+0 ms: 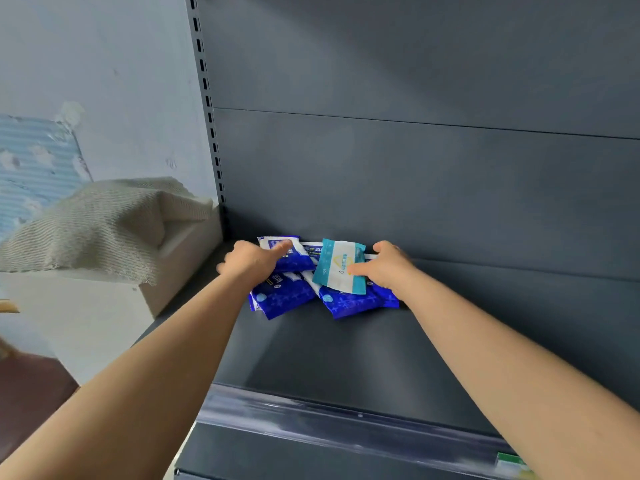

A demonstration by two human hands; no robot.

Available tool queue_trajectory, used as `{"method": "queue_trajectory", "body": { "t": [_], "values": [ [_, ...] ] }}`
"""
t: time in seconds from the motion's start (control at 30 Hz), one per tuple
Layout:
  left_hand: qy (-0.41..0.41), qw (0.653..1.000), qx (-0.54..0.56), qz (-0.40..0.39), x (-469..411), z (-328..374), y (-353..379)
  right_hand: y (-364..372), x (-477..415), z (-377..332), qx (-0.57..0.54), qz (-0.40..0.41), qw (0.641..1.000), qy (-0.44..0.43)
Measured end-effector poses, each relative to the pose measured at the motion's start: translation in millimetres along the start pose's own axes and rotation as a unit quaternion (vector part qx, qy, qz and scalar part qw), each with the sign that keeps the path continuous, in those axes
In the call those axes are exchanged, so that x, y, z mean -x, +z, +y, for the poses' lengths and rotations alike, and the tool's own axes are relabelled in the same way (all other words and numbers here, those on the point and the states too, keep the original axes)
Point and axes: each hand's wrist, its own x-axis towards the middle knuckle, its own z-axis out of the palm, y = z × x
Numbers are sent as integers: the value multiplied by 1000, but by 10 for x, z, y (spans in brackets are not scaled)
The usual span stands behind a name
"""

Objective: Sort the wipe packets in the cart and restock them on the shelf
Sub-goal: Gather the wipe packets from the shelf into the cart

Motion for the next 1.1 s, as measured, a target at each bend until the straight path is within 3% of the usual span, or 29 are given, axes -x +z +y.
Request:
{"method": "queue_trajectory", "body": {
  "t": [0.13,0.23,0.33,0.63,0.73,0.87,1.0,1.1],
  "values": [
    [37,998,-33,-35,82,72,-45,45,63,-79,-99,9,995,10],
    [57,997,-19,-53,130,97,6,65,132,-104,-274,-22,961,36],
    [51,996,9,-76,169,125,22,35,150,-109,-347,-84,933,54],
    [-6,963,212,-167,325,160,18,-2,168,-126,-324,-181,929,1],
    [22,960,217,-177,356,119,34,-18,176,-137,-320,-174,931,-17],
    [68,977,125,-156,369,139,-13,-38,226,-131,-308,-162,937,-22],
    [35,963,173,-206,418,92,-64,-46,271,-78,-307,-187,933,-17],
    [40,958,205,-197,480,18,-42,-44,314,-54,-320,-197,926,-22]
  ]
}}
